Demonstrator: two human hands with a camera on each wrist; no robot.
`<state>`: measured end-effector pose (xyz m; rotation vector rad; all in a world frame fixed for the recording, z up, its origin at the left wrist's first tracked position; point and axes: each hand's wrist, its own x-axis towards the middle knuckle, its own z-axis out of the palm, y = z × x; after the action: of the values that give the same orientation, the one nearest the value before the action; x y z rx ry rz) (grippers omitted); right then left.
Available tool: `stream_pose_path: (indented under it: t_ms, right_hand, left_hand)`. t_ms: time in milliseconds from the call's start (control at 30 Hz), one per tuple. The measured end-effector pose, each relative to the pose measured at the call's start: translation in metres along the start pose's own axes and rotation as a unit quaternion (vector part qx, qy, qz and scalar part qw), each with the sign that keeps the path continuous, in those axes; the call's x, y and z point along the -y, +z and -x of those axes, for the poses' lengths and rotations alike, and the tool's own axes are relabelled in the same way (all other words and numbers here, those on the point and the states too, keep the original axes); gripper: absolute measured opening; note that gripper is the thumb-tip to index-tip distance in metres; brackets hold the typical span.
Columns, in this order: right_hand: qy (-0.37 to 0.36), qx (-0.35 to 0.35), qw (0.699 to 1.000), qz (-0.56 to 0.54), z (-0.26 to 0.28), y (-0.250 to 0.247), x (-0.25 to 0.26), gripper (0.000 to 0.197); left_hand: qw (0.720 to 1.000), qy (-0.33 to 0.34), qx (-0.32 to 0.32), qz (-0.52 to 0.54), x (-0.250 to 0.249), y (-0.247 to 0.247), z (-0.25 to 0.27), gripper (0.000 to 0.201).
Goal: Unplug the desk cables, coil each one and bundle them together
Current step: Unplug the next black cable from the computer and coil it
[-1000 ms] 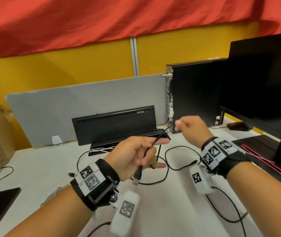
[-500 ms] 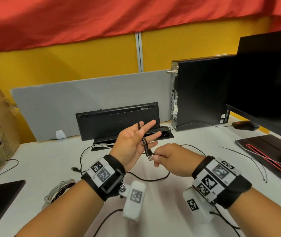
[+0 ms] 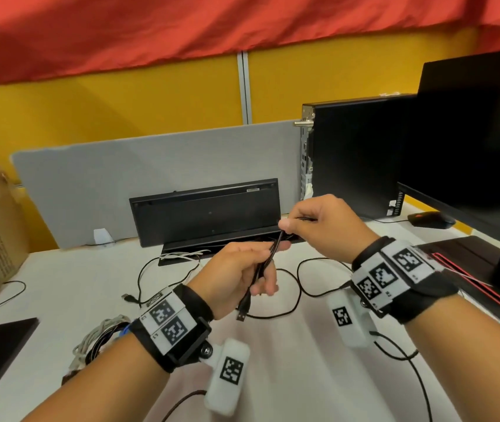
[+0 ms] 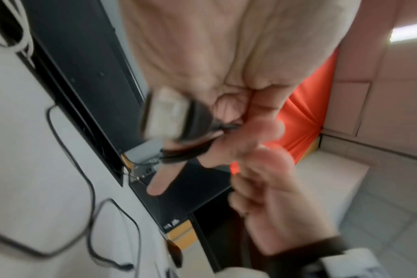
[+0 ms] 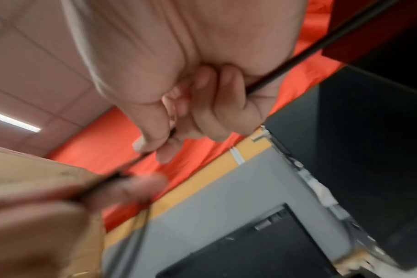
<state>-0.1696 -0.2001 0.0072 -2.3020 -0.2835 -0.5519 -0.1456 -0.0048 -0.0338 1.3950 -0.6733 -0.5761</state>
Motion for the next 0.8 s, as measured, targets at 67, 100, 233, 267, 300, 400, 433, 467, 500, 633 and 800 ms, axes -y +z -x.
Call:
stream_pose_path:
  t_ms: [67, 100, 233, 267, 300, 400, 433, 467, 500, 633, 800]
  right_hand:
    - [0.020, -0.030, 0.999, -0.022, 0.001, 0.010, -0.014, 0.023]
    - [0.026, -0.034, 0.999, -0.026, 0.003, 0.015, -0.019, 0.025]
    - [0.040, -0.013, 0.999, -0.029, 0.009, 0.037, -0.031, 0.035]
    - [0.043, -0.008, 0.999, -0.029, 0.010, 0.040, -0.032, 0.036]
    - [0.045, -0.002, 0.999, -0.028, 0.010, 0.042, -0.032, 0.036]
    - [0.055, 0.031, 0.998, -0.013, 0.011, 0.046, -0.028, 0.037]
    - [0.061, 0.047, 0.997, -0.009, 0.012, 0.047, -0.026, 0.037]
    - [0.068, 0.064, 0.996, -0.013, 0.014, 0.049, -0.025, 0.038]
    - [0.075, 0.079, 0.994, -0.024, 0.015, 0.049, -0.024, 0.038]
    - [0.093, 0.157, 0.983, -0.007, 0.021, 0.045, -0.019, 0.031]
    - [0.070, 0.251, 0.964, 0.056, 0.039, 0.051, -0.001, 0.035]
  left_hand:
    - [0.999, -0.001, 0.015, 0.045, -0.001, 0.000, 0.000, 0.038]
    - [0.997, -0.002, 0.025, 0.066, -0.001, 0.000, 0.000, 0.039]
    - [0.991, -0.004, 0.048, 0.125, 0.000, -0.002, 0.001, 0.045]
    - [0.989, -0.004, 0.053, 0.135, 0.001, -0.001, 0.001, 0.049]
    - [0.988, -0.003, 0.057, 0.144, 0.002, -0.001, 0.001, 0.054]
    - [0.984, 0.018, 0.067, 0.164, -0.001, 0.000, 0.000, 0.054]
    - [0.984, 0.029, 0.059, 0.164, -0.003, 0.001, -0.001, 0.054]
    - [0.985, 0.041, 0.052, 0.157, -0.004, 0.001, -0.002, 0.051]
    - [0.986, 0.054, 0.048, 0.148, -0.004, 0.001, -0.002, 0.046]
    - [0.980, 0.093, -0.005, 0.177, -0.010, -0.001, -0.004, 0.048]
    - [0.973, 0.140, -0.046, 0.179, -0.012, -0.011, -0.008, 0.053]
